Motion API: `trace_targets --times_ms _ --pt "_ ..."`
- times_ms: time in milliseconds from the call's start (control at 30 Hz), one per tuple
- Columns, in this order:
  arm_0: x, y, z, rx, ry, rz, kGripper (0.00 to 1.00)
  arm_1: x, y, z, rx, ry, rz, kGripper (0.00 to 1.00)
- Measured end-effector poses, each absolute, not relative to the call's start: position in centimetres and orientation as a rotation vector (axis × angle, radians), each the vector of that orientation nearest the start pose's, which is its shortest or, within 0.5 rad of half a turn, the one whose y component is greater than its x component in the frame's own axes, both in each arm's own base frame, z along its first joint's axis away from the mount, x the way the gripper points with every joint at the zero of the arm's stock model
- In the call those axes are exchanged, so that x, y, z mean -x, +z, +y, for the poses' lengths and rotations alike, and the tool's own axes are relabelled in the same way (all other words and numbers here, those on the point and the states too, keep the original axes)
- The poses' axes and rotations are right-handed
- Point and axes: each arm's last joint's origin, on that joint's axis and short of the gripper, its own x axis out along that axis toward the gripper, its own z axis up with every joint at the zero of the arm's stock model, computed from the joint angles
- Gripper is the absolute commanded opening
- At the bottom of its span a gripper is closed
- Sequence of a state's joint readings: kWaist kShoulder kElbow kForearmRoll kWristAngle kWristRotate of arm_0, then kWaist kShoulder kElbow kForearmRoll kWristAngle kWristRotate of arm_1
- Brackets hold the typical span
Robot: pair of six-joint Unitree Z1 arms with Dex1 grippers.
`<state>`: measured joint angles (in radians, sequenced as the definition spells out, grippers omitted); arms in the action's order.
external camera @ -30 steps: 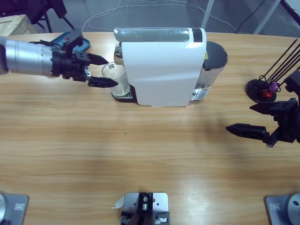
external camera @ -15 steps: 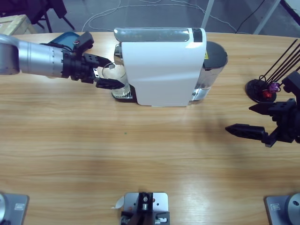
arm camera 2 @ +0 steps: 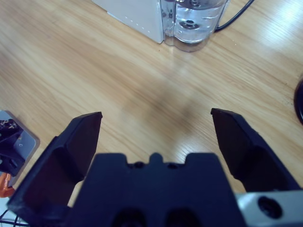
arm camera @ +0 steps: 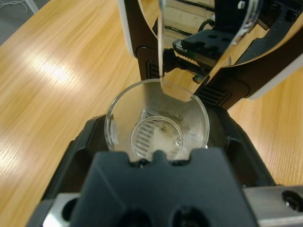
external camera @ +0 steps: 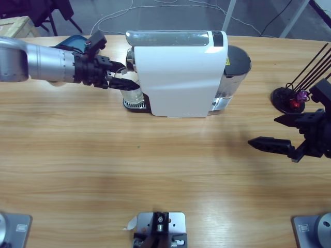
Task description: Pour coffee
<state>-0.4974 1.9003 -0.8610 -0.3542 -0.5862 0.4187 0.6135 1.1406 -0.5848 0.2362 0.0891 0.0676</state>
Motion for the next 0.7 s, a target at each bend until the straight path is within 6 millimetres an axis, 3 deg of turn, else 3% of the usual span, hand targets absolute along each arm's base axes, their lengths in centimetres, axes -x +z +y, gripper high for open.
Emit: trace_targets --times_ms 200,367,500,700 --pt "-28.9 20.8 -18.2 -0.324 -1.137 0.504 0.000 -12.2 27.0 9.2 0.148 0.637 0.801 1.000" --pt "-29.0 24.1 -15.4 -0.274 -0.922 0.453 0.000 -12.3 27.0 9.2 0.148 0.637 0.802 1.000" --pt "-30.0 24.3 -13.4 -0.214 -0.649 0.496 0.000 -12.3 27.0 9.2 0.148 0.637 0.801 1.000" --pt "-33.5 24.9 -8.0 0.005 -0.285 0.412 0.000 -12.4 26.9 9.3 0.150 0.636 0.809 1.000"
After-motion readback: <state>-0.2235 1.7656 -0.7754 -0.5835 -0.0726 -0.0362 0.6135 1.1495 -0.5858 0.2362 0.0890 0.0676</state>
